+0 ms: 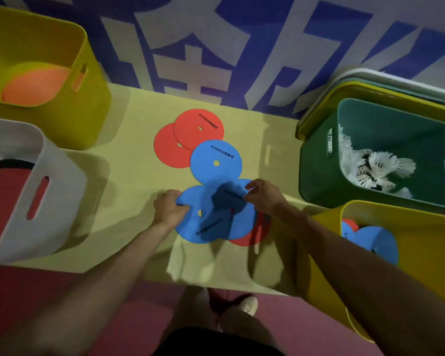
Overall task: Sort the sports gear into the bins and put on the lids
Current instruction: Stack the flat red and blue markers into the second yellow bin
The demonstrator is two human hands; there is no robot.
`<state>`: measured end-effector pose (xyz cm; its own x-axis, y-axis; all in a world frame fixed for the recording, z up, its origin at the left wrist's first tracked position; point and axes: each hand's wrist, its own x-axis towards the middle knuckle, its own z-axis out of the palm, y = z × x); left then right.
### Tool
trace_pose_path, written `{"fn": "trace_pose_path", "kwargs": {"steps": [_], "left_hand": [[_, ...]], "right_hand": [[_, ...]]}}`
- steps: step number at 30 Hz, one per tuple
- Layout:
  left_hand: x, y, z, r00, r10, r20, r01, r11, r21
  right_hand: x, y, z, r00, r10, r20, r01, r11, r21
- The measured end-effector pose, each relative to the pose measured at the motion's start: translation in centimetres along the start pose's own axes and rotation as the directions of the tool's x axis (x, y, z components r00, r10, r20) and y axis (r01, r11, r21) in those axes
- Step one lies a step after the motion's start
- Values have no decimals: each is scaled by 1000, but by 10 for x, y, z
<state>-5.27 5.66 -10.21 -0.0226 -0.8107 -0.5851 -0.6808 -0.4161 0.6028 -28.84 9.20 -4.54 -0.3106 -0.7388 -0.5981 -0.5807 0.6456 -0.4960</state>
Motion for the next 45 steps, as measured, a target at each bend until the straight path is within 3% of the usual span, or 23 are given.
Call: {"fn": "trace_pose_path", "kwargs": {"steps": [6,12,17,19,22,27,30,36,40,45], "left_hand": [[5,15,21,999,-24,-35,28,991,131],[16,0,19,995,96,11,-96,993,71],[4,-16,-16,991,124,45,-113,975,-191],[0,-29,-32,995,76,59,-53,945,-321],[-2,-49,-47,1000,16,25,-6,926,-377],[-14,-62,-56,997,-60,-41,33,873,-487],[-25,-63,-58,997,-65,-45,30,842,-539],[-44,-46,-52,986,-101,-136,-5,785,-620],[-67,-19,-41,969,-130,-212,-54,723,-689],[-107,14,-25,941,-141,-308,-148,646,-749]], "right_hand": [[16,-2,6,998,60,-30,-61,998,-18],[42,-20,11,990,116,-82,-118,993,-12],[72,-41,32,972,175,-156,-198,968,-151],[81,-52,42,946,264,-189,-285,954,-93],[90,-59,56,897,383,-221,-384,922,43],[94,-61,65,855,464,-230,-422,882,211],[90,-58,59,900,391,-193,-345,909,233],[50,-71,49,971,112,-213,-17,915,402],[11,-85,14,961,-141,-239,226,898,377],[-30,-67,-54,928,-216,-302,339,827,449]]}}
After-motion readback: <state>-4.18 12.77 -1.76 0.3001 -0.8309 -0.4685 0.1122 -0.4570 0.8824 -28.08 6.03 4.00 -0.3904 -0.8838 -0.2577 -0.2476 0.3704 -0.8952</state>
